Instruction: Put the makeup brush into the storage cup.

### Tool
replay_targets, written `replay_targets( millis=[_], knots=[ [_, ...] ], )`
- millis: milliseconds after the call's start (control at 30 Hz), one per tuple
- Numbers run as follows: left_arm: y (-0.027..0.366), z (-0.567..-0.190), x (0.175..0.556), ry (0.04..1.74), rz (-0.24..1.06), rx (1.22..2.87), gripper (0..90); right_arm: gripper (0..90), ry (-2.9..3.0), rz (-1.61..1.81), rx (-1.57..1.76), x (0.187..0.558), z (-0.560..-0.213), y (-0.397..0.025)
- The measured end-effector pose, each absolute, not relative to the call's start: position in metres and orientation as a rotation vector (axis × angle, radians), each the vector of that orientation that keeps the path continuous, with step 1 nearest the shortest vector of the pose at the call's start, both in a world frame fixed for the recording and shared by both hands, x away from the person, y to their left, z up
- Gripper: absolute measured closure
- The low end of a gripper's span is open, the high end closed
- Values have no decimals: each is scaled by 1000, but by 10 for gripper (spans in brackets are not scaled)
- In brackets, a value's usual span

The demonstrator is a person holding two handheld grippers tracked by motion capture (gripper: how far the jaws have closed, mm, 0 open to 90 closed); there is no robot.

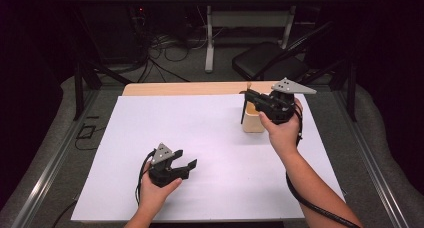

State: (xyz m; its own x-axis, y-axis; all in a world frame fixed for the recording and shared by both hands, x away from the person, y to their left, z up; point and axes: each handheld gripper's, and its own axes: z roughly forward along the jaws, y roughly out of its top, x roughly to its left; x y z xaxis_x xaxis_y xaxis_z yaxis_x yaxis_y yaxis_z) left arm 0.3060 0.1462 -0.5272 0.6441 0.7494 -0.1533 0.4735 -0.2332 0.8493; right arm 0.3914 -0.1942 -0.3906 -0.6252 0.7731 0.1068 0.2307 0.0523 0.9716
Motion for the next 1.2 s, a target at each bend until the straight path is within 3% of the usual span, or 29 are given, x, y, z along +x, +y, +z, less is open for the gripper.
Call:
replay_targets(
  millis=[1200],
  knots=[
    [146,-526,305,957,356,1884,338,840,1768,1547,1082,415,-379,-223]
  ],
)
